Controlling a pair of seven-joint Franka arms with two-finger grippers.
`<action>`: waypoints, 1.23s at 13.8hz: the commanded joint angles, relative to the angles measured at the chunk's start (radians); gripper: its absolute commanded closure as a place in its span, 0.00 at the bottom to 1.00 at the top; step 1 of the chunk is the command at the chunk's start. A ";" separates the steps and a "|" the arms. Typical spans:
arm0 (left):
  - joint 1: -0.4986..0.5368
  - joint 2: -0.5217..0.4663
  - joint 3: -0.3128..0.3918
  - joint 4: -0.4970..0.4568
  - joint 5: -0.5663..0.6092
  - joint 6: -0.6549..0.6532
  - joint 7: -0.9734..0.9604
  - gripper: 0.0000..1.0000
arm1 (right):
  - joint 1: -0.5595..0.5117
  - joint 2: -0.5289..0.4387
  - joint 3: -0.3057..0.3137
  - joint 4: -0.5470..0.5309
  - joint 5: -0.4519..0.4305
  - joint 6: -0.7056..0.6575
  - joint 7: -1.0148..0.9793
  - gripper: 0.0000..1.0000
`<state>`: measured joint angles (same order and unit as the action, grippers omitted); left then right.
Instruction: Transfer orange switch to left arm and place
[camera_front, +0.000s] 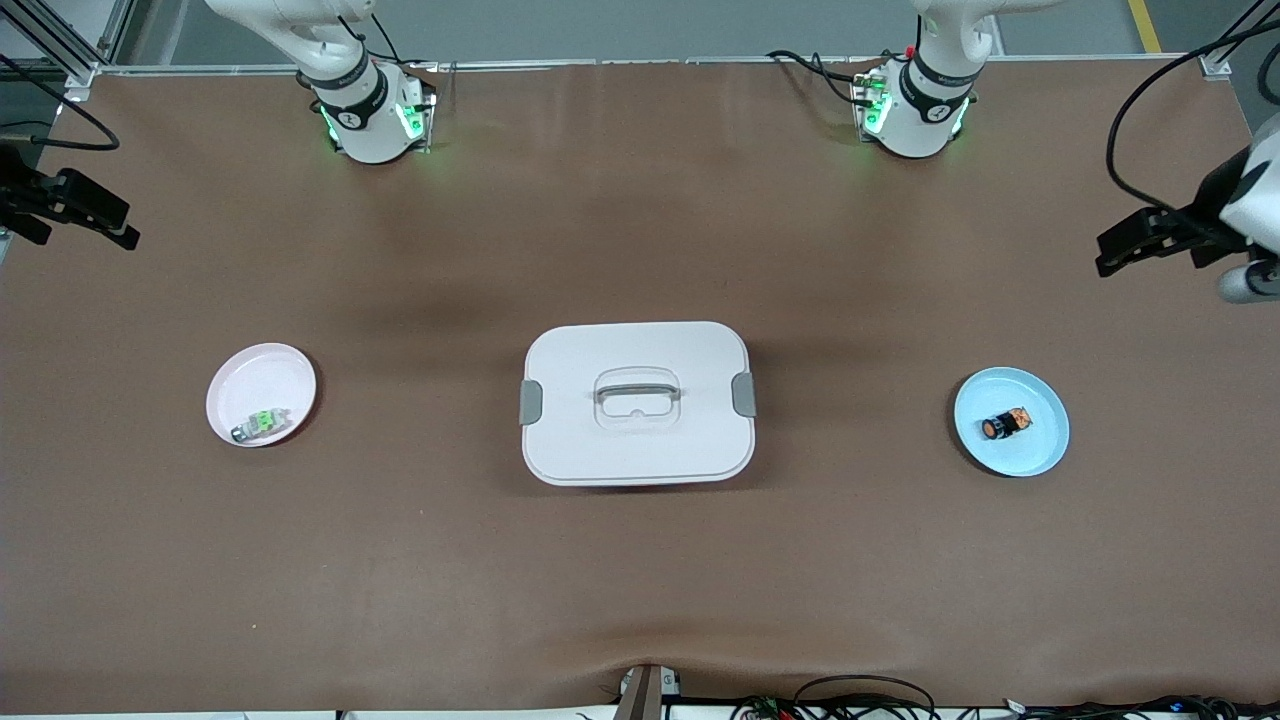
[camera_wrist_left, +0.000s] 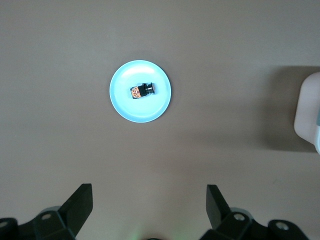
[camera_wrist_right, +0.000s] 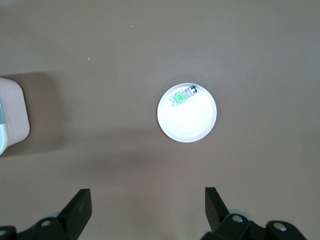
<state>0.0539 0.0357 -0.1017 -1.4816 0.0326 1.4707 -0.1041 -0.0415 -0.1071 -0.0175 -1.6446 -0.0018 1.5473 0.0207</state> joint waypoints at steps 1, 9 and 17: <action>-0.058 -0.057 0.063 -0.052 -0.023 0.003 0.021 0.00 | -0.014 0.001 0.005 0.015 0.011 -0.015 -0.018 0.00; -0.166 -0.112 0.158 -0.112 -0.028 0.003 0.041 0.00 | -0.014 0.004 0.005 0.015 0.009 -0.023 -0.019 0.00; -0.164 -0.105 0.146 -0.114 -0.025 -0.010 0.049 0.00 | -0.014 0.006 0.005 0.015 0.009 -0.026 -0.019 0.00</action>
<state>-0.1088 -0.0532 0.0392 -1.5855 0.0196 1.4706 -0.0757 -0.0415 -0.1056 -0.0191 -1.6446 -0.0018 1.5362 0.0139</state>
